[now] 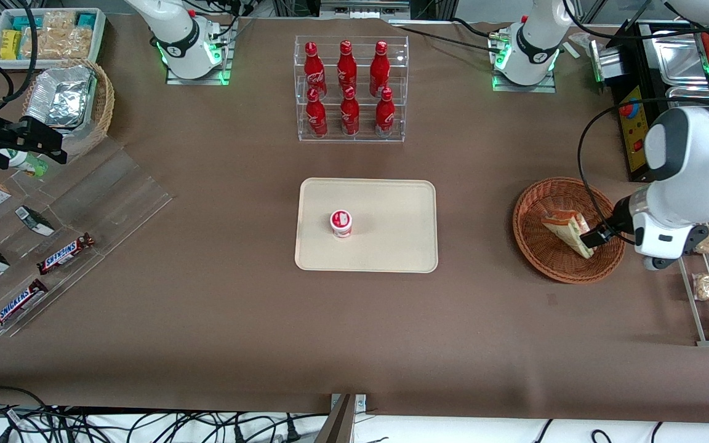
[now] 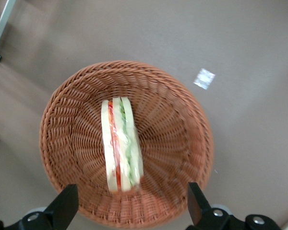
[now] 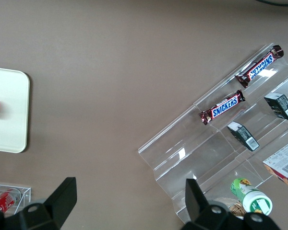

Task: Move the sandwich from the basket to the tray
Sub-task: 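Move the left gripper over the sandwich in the wicker basket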

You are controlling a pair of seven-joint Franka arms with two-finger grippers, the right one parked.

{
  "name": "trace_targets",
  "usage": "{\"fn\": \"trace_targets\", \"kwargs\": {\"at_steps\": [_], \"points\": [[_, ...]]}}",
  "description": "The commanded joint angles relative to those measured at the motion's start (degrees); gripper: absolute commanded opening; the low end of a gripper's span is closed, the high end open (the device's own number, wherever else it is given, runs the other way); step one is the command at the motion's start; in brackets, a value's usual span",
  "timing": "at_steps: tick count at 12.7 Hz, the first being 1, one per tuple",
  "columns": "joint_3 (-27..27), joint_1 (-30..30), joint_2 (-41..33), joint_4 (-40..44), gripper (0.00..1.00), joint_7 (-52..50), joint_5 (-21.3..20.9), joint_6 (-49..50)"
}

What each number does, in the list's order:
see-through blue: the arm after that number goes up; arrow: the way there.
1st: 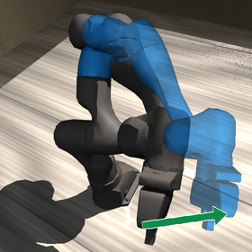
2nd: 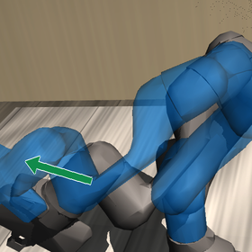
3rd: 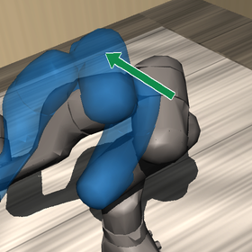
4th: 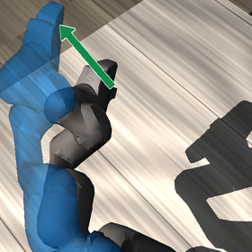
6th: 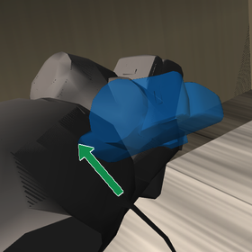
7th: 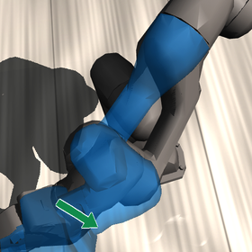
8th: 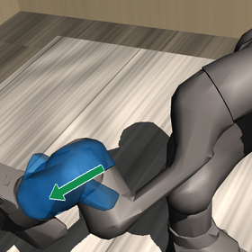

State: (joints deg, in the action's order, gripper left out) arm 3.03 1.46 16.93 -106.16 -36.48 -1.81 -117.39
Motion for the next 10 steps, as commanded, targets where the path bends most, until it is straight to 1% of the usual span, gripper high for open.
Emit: {"fn": "trace_targets", "kwargs": {"at_steps": [1, 2, 4, 5, 7, 8, 10], "points": [[-0.04, -0.14, -4.62, -11.77, 1.00, -5.60, -1.88, -9.58], [-0.04, -0.14, -4.63, -13.01, 1.00, -8.67, -2.93, -10.74], [-0.39, -0.14, -4.80, -14.86, 1.00, -14.83, -9.50, -10.93], [-0.48, -0.05, -4.80, -15.74, 1.00, -15.81, -10.83, -11.02], [-0.48, -0.23, -5.24, -16.80, 1.00, -17.04, -10.94, -12.41], [-0.48, -0.57, -4.98, -16.89, 1.00, -19.92, -10.94, -13.99], [-0.57, -0.49, -4.45, -18.20, 1.00, -21.79, -10.94, -16.63]]}}
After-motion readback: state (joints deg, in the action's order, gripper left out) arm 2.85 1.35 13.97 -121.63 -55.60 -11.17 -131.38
